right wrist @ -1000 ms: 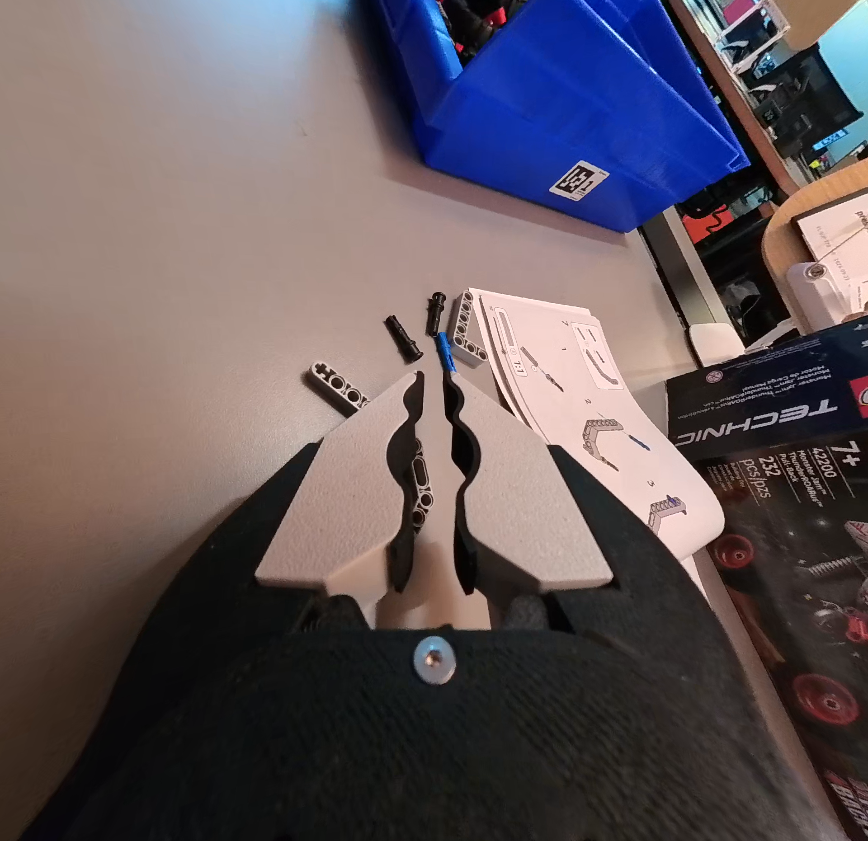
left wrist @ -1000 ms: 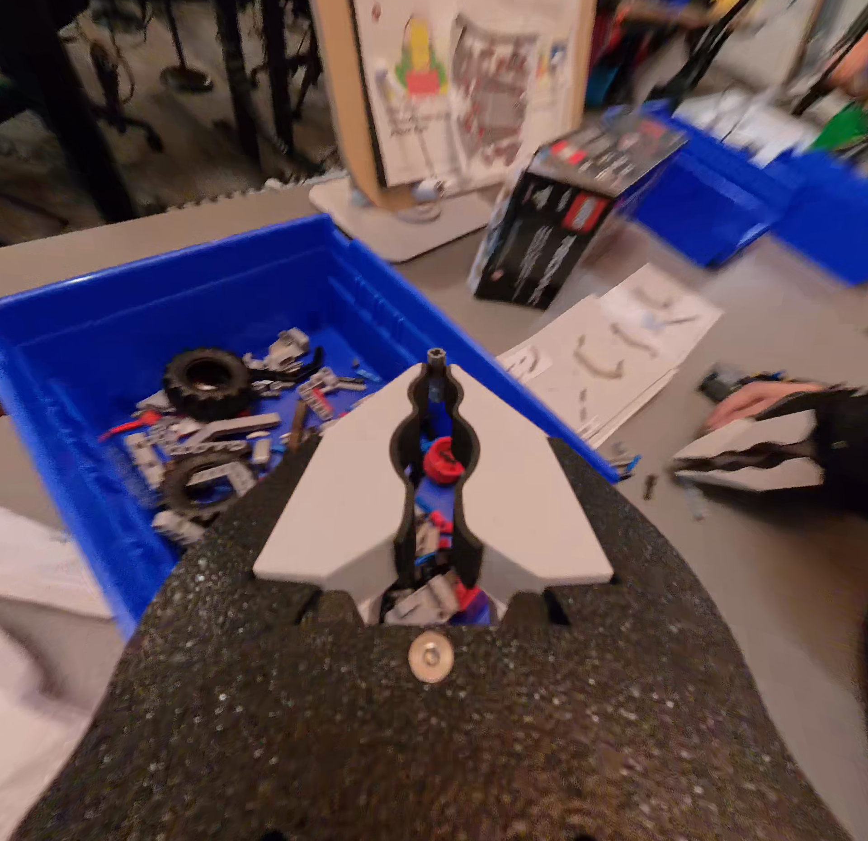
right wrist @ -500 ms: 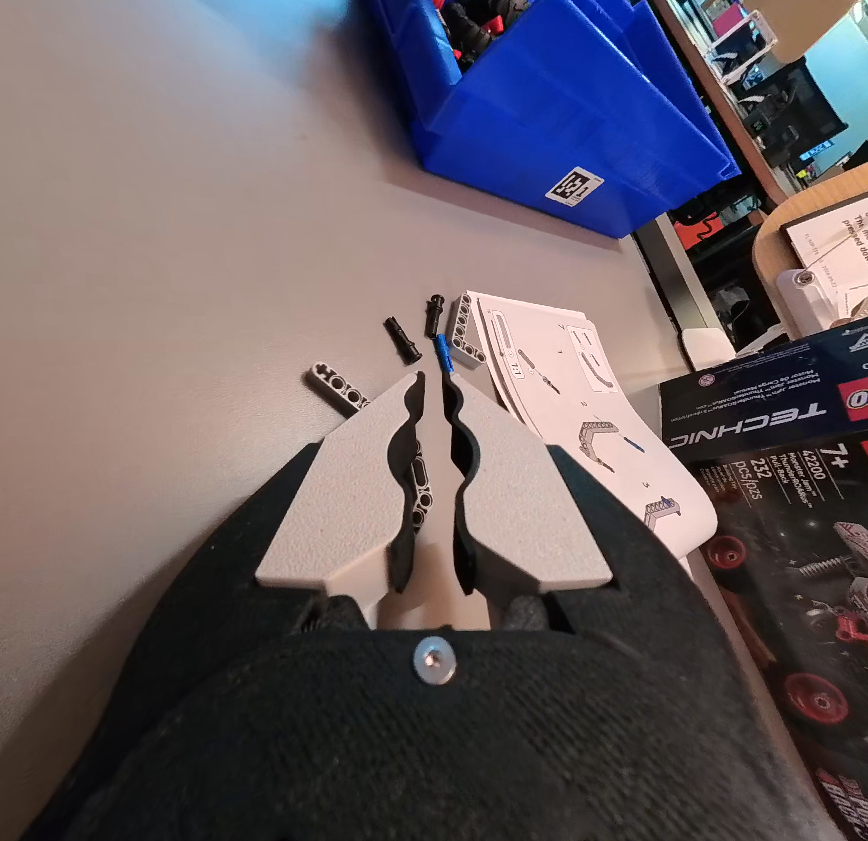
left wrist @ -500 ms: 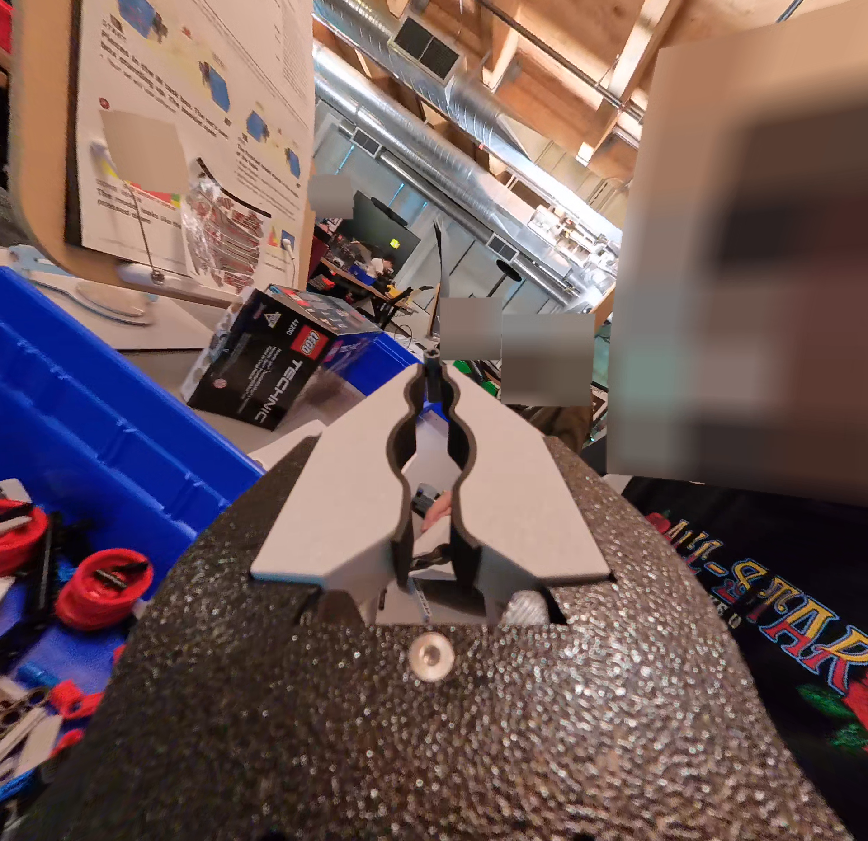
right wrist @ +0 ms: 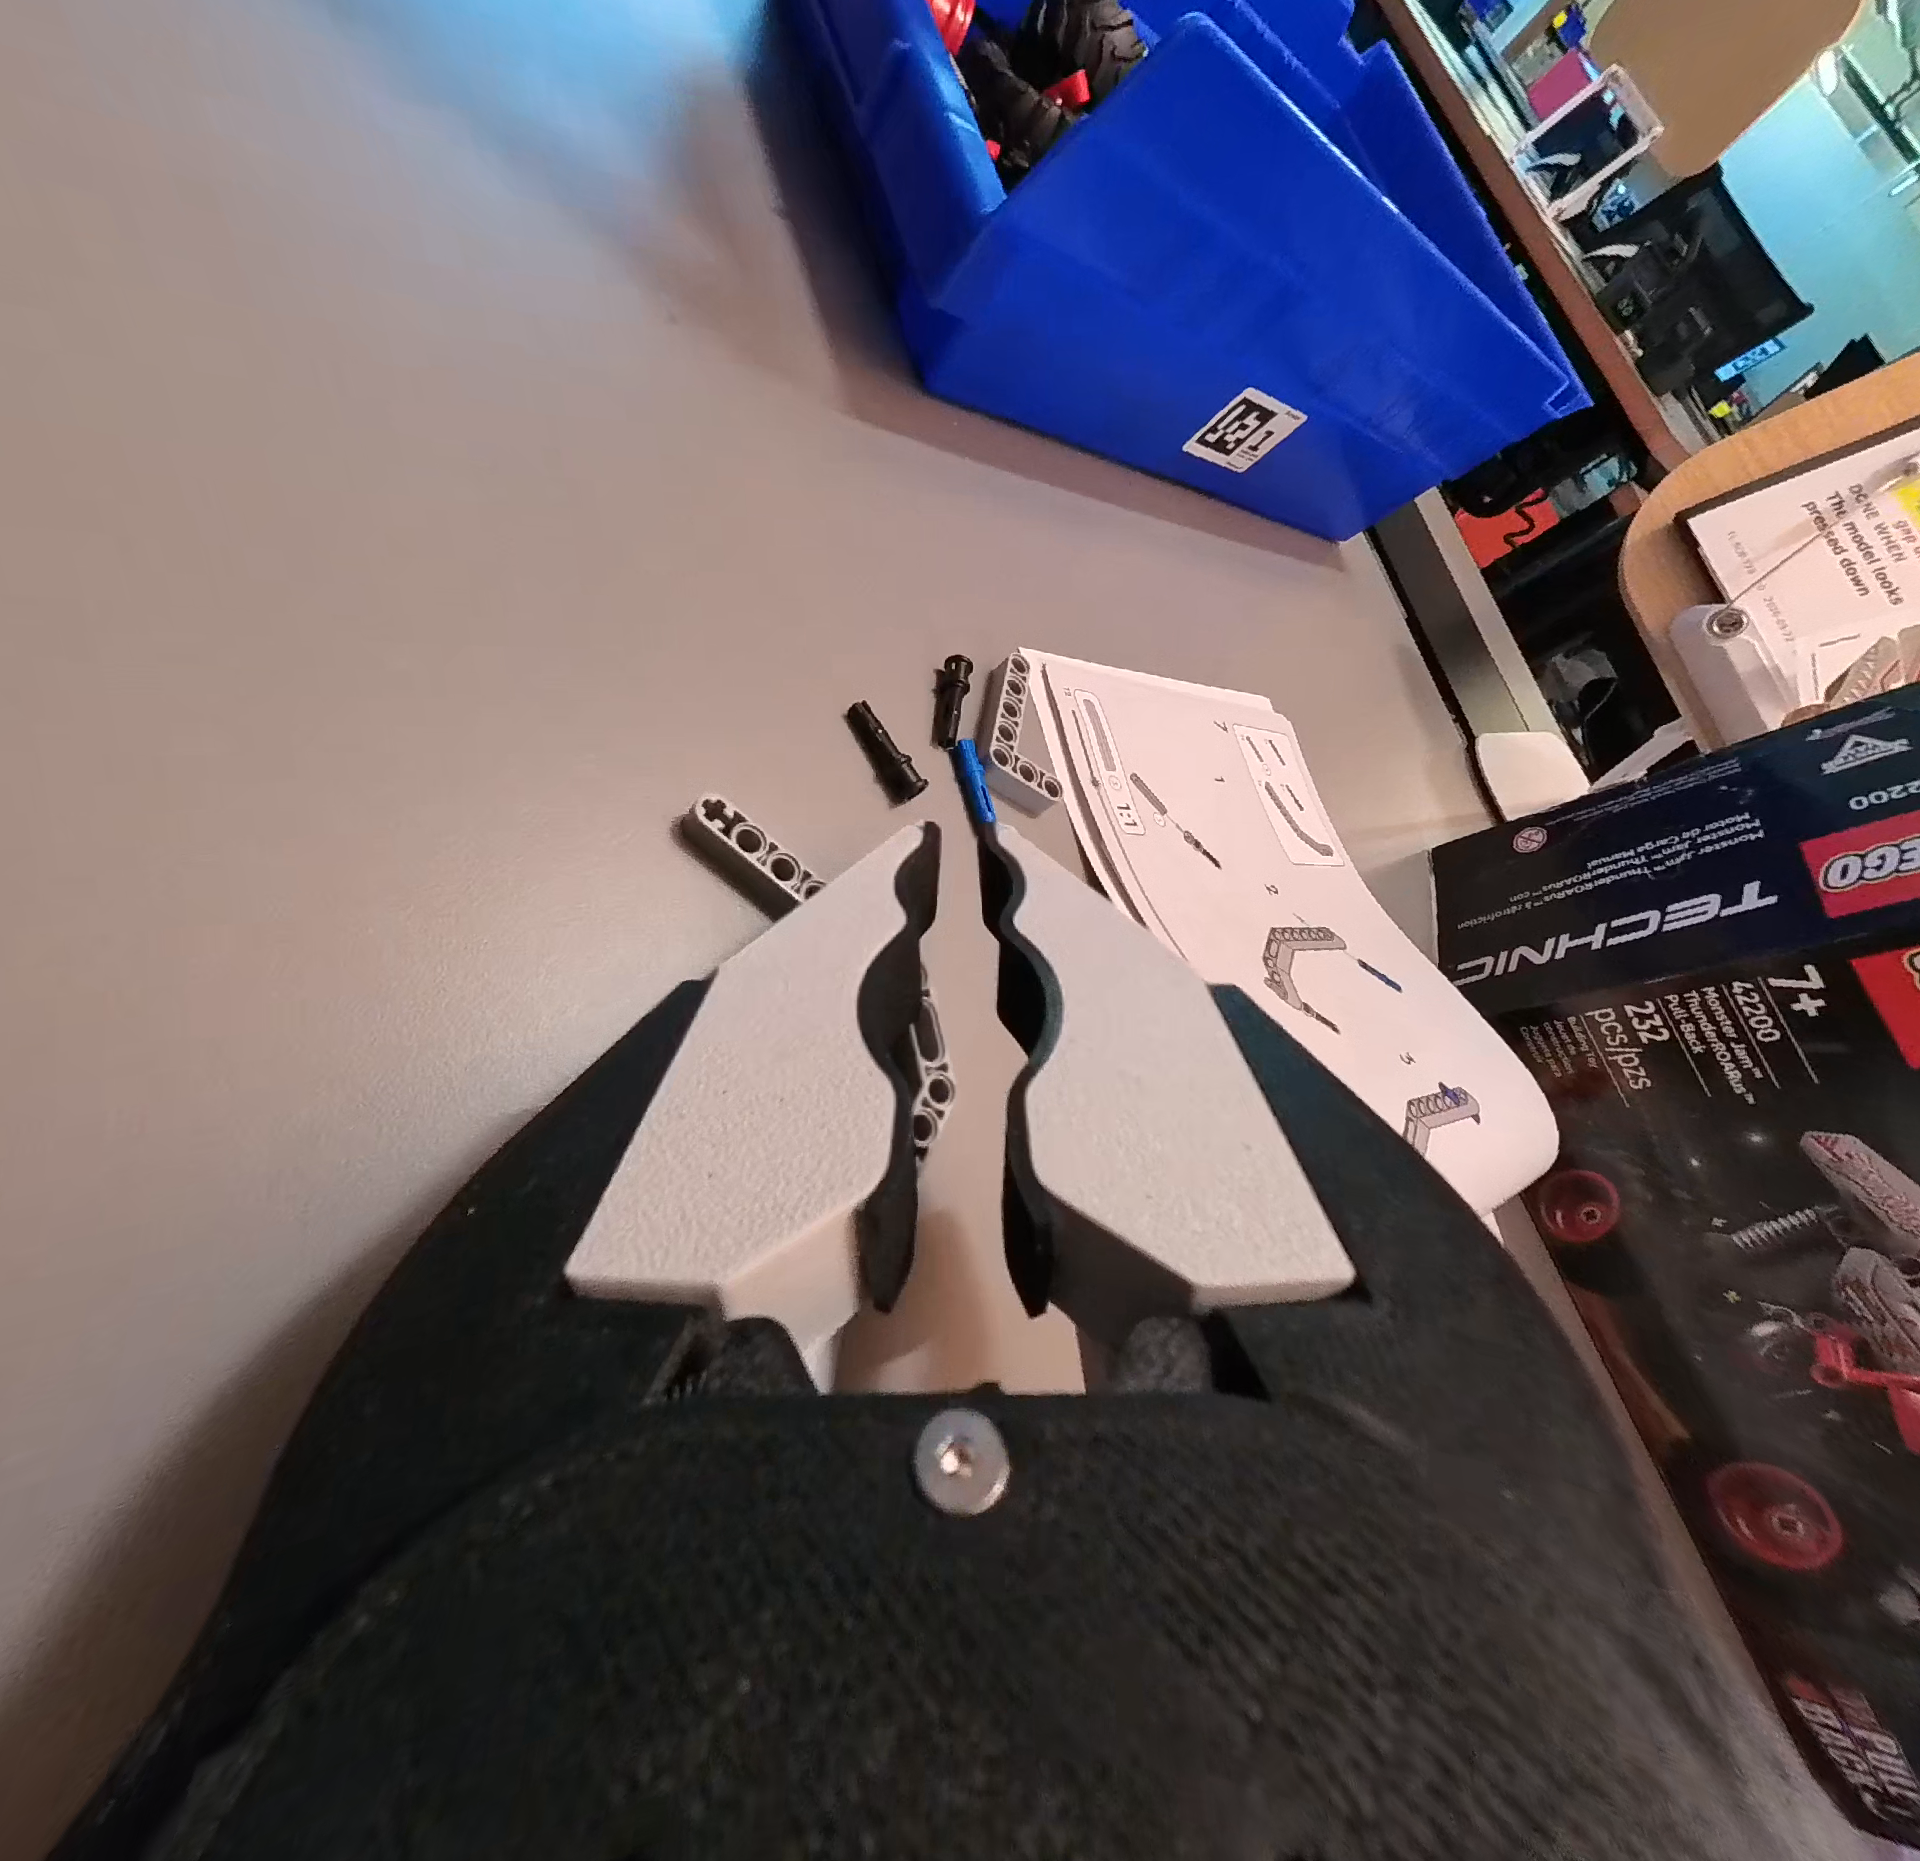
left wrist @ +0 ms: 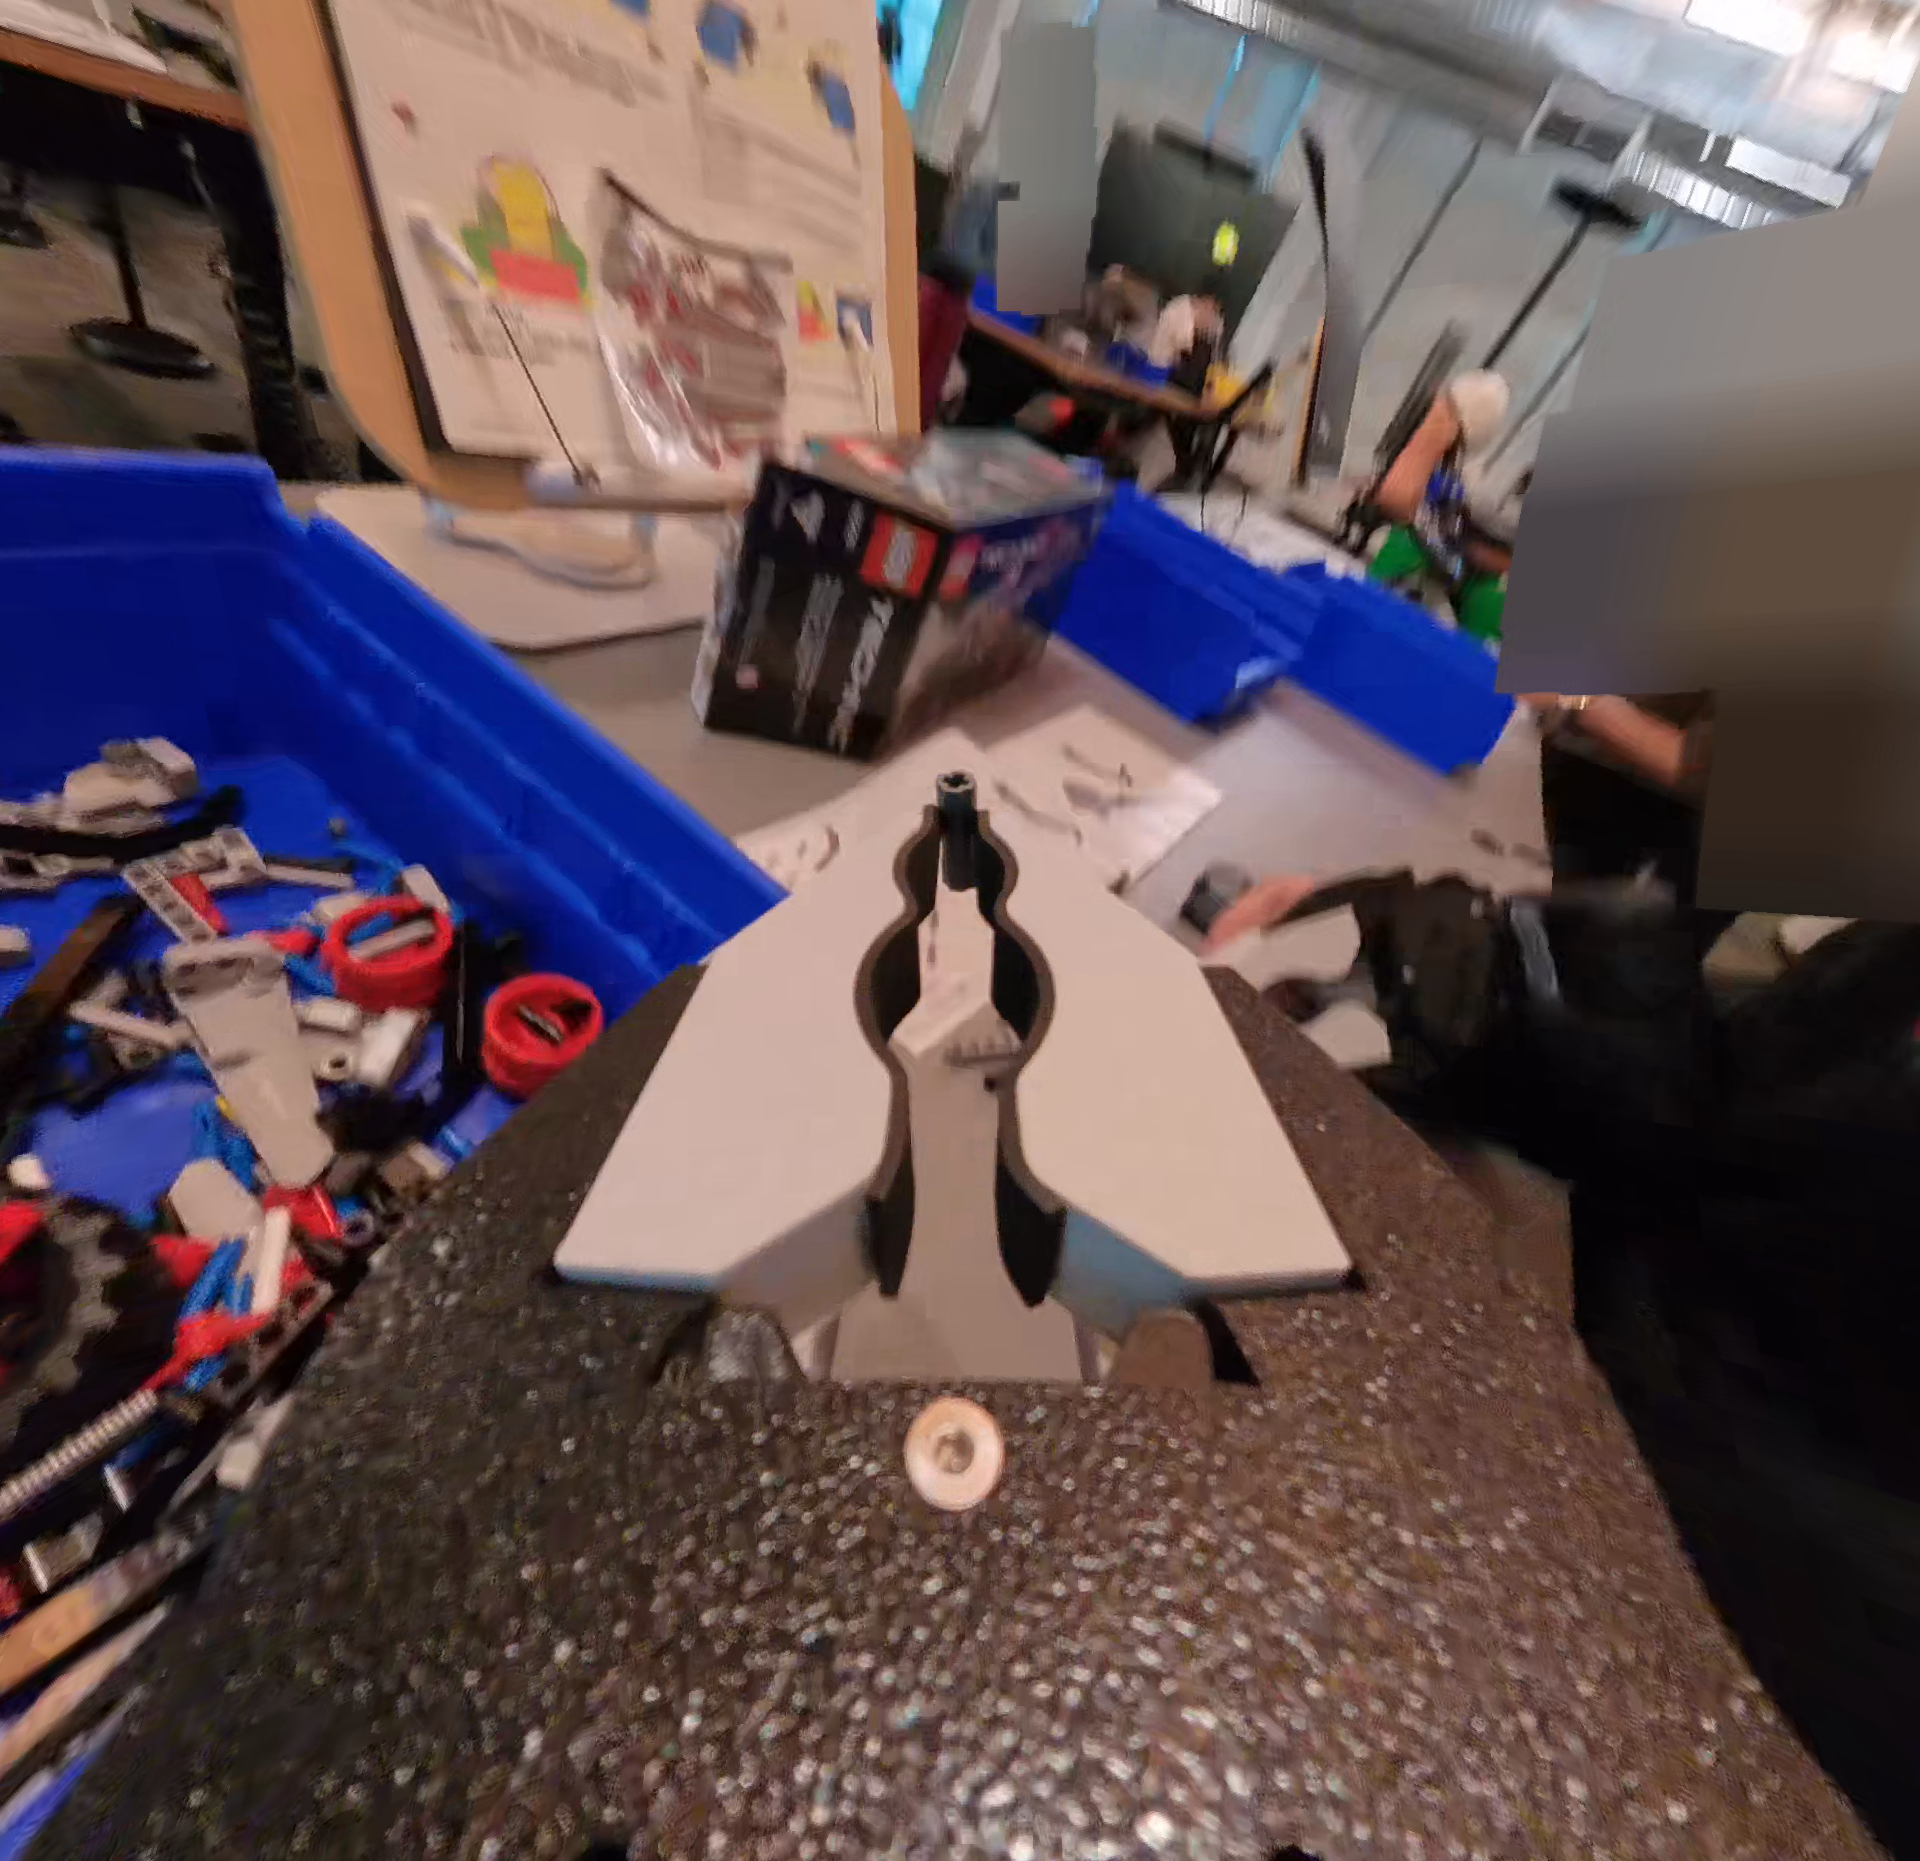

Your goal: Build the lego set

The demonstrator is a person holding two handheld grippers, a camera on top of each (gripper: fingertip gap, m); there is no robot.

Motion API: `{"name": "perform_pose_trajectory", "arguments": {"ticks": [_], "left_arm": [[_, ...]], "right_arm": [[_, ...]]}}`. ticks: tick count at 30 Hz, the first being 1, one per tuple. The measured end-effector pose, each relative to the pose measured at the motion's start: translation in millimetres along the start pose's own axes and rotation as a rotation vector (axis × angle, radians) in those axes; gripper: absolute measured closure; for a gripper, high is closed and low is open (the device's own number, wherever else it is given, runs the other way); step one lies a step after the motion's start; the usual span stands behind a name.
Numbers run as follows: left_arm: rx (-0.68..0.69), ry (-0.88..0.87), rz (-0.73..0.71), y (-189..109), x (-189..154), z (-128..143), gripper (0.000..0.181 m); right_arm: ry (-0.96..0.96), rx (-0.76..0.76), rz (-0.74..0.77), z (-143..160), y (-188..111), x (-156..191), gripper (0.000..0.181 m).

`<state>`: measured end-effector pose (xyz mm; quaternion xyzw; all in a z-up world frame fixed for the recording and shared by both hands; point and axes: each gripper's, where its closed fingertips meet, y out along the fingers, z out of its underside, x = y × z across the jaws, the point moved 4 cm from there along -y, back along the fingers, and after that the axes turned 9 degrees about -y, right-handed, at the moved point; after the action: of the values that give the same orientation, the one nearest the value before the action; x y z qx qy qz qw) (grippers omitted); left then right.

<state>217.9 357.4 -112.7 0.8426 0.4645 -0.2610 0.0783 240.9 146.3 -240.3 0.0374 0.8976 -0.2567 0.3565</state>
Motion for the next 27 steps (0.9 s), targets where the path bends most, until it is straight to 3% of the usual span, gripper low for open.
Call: {"name": "perform_pose_trajectory", "arguments": {"ticks": [3,5,9,12,16,19,22,27], "left_arm": [[0.139,0.113,-0.019,2.9,-8.4,38.3,0.177],[0.189,0.196,-0.135,3.6,2.8,51.3,0.177],[0.175,0.309,-0.234,-13.9,22.0,28.4,0.177],[0.249,0.299,-0.275,-25.9,47.9,13.5,0.178],[0.389,0.2,-0.381,-22.1,87.6,22.2,0.177],[0.471,0.222,-0.457,-15.3,100.4,36.1,0.177],[0.568,0.33,-0.543,-12.1,110.1,41.9,0.177],[0.708,0.395,-0.539,-8.4,116.4,43.2,0.177]], "right_arm": [[-0.011,0.01,0.036,0.9,2.0,-3.1,0.178],[-0.039,0.02,0.086,1.5,3.2,-5.5,0.179],[-0.134,0.025,0.312,-0.4,-0.5,-19.9,0.18],[-0.185,0.031,0.43,-2.9,-2.8,-27.9,0.181],[-0.307,0.1,0.39,0.9,10.6,-19.1,0.179],[-0.382,0.167,0.369,6.4,16.6,-13.9,0.178],[-0.325,0.19,0.383,10.9,14.6,-19.4,0.179],[-0.229,0.192,0.372,16.5,12.1,-24.1,0.178]]}}
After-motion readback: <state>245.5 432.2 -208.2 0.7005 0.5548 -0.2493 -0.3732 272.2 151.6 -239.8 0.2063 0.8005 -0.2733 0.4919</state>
